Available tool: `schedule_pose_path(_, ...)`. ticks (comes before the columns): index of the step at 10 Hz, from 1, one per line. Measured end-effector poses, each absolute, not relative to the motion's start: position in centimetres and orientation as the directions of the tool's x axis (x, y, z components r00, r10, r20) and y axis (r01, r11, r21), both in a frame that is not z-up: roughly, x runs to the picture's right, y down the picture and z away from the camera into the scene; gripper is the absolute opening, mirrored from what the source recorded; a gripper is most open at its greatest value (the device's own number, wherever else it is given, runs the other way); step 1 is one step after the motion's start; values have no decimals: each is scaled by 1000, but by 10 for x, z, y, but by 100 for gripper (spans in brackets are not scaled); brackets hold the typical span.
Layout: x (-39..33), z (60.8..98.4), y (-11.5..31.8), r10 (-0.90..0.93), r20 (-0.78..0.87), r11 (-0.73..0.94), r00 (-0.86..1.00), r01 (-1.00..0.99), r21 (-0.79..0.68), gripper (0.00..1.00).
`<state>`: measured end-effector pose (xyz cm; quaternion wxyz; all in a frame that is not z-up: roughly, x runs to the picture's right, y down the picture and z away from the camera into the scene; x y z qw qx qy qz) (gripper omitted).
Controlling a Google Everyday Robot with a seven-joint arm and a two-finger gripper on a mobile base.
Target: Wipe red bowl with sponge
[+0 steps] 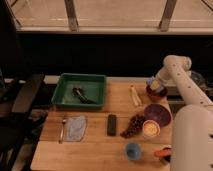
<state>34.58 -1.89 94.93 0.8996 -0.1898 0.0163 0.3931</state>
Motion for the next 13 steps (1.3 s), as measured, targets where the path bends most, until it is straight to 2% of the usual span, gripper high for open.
schedule_pose_path(5, 332, 914, -6, 734, -94, 598, 673, -705, -381, 0)
schedule_pose_path(8, 341, 892, 11, 732, -124, 595, 670, -717, -364, 0)
schedule_pose_path(10, 360, 893, 16, 727, -170, 594, 665, -733, -332, 0)
schedule_pose_path(13, 372, 916, -3, 714, -210, 608, 668, -740, -288, 0)
